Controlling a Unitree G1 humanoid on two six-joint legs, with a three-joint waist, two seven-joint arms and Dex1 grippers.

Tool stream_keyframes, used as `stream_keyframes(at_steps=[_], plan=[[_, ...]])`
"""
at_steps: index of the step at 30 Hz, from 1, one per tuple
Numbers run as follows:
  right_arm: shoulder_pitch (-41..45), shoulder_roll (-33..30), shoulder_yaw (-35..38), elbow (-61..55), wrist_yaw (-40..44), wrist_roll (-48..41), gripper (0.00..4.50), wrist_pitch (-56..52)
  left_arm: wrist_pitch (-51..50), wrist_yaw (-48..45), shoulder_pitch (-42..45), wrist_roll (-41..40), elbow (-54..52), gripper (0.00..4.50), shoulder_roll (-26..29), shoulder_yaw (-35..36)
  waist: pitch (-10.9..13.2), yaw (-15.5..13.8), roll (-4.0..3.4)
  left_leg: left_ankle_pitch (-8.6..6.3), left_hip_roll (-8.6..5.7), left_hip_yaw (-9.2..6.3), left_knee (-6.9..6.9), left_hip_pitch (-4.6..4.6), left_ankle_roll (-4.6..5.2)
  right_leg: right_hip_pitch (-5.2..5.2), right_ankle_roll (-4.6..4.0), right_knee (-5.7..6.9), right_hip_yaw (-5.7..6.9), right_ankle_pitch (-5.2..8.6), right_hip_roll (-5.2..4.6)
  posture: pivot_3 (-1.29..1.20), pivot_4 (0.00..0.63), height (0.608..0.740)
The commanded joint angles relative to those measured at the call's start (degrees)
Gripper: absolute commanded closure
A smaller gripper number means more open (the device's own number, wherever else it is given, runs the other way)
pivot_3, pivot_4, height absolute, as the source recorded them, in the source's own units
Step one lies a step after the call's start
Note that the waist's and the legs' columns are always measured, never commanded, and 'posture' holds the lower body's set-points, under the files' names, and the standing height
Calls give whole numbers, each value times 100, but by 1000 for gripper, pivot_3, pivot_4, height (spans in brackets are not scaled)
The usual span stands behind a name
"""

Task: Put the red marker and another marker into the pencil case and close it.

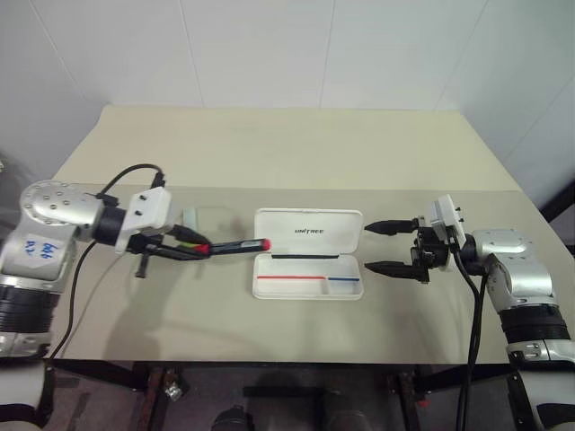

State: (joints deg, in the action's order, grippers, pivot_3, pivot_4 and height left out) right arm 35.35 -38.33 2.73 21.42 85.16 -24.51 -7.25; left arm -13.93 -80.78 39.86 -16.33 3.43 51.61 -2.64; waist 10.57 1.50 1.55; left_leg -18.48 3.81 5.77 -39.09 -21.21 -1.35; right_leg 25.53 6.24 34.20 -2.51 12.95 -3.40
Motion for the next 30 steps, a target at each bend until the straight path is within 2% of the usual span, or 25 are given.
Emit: stream_keyframes(at_steps=[1,8,13,23,30], plan=[[29,15,74,-50,-23,-28,0,102,-190,196,309,113,-166,3920,-253,-283,0,8,0,0,0,0,0,0,0,0,3,-2,-2,-2,1,0,150,740],[-70,97,115,-148,-195,-4,0,179,-208,800,1156,875,736,3920,-1159,-1010,0,14,0,2,0,-2,0,1,-2,0,8,-2,-6,-4,7,0,150,740],[-354,77,206,-439,-416,-53,0,146,-334,1200,1585,1254,1303,3920,-1752,-1280,0,4,0,2,-1,-4,0,-6,-1,-1,14,-14,-9,-7,8,0,150,740],[-901,-59,429,-1002,-740,-185,0,3,-643,953,1550,1315,1003,3920,-2088,-1616,0,7,0,0,-1,-3,1,-8,0,-1,19,-22,-12,-10,8,0,150,740],[-1044,-64,471,-1173,-874,-216,0,-19,-848,1136,1672,1649,1213,3920,-2368,-1921,0,7,0,2,-3,-5,0,-6,1,-2,20,-26,-17,-10,9,0,150,740]])
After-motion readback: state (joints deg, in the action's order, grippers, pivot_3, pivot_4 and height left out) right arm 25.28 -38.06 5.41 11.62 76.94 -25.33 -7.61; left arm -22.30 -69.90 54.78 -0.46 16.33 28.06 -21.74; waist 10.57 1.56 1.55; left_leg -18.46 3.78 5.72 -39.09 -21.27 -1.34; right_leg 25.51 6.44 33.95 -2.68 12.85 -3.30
